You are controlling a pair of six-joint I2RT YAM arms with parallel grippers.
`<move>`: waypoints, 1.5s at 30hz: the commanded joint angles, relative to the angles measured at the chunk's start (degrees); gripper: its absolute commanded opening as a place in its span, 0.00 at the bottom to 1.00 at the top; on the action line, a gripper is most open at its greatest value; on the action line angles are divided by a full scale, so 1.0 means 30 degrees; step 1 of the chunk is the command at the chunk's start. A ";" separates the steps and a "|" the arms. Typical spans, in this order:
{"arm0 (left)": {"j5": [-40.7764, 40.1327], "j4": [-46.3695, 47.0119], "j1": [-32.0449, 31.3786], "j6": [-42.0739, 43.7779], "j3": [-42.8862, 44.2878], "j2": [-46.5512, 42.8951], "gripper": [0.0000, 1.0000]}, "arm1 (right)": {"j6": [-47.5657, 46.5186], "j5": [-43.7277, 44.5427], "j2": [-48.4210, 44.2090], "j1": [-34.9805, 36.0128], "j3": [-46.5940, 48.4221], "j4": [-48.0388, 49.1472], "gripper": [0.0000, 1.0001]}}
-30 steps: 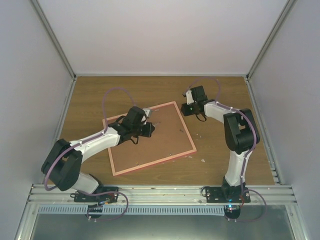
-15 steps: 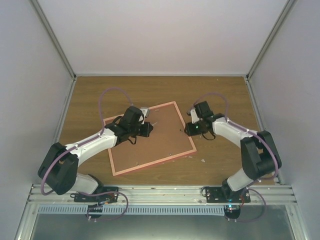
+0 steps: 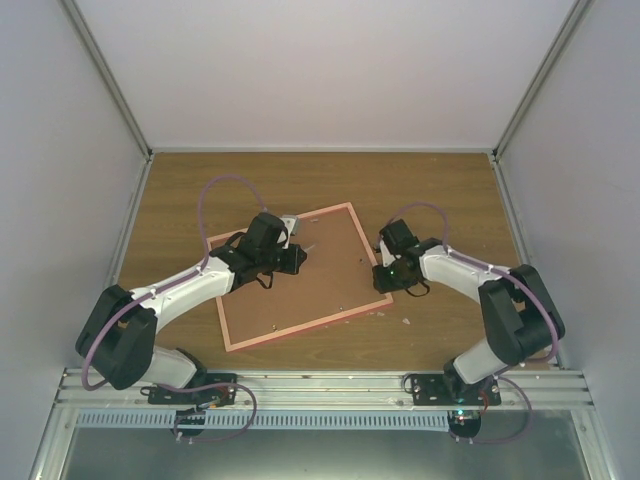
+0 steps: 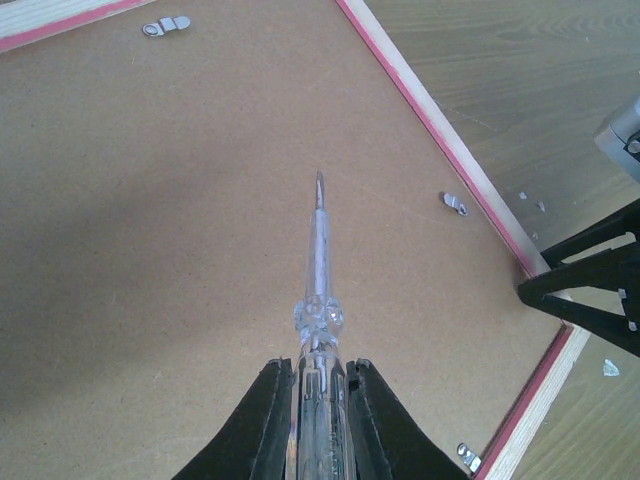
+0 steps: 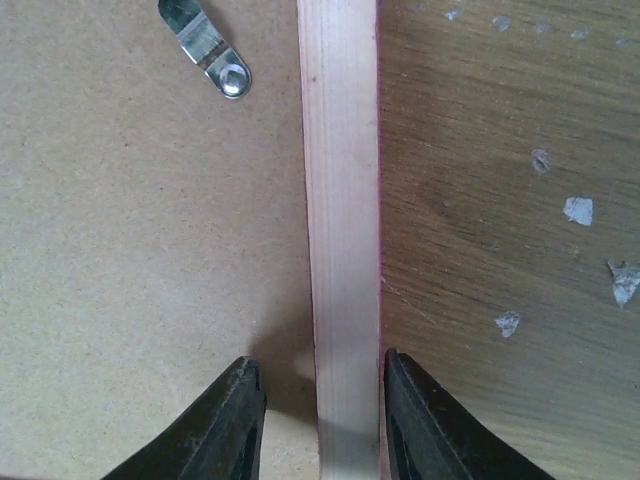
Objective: Take the photo out of the frame
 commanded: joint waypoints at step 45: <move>0.0555 0.0251 0.0287 0.0262 0.0271 -0.0919 0.00 | 0.0741 0.2430 0.2359 -0.3158 0.4012 0.3315 0.68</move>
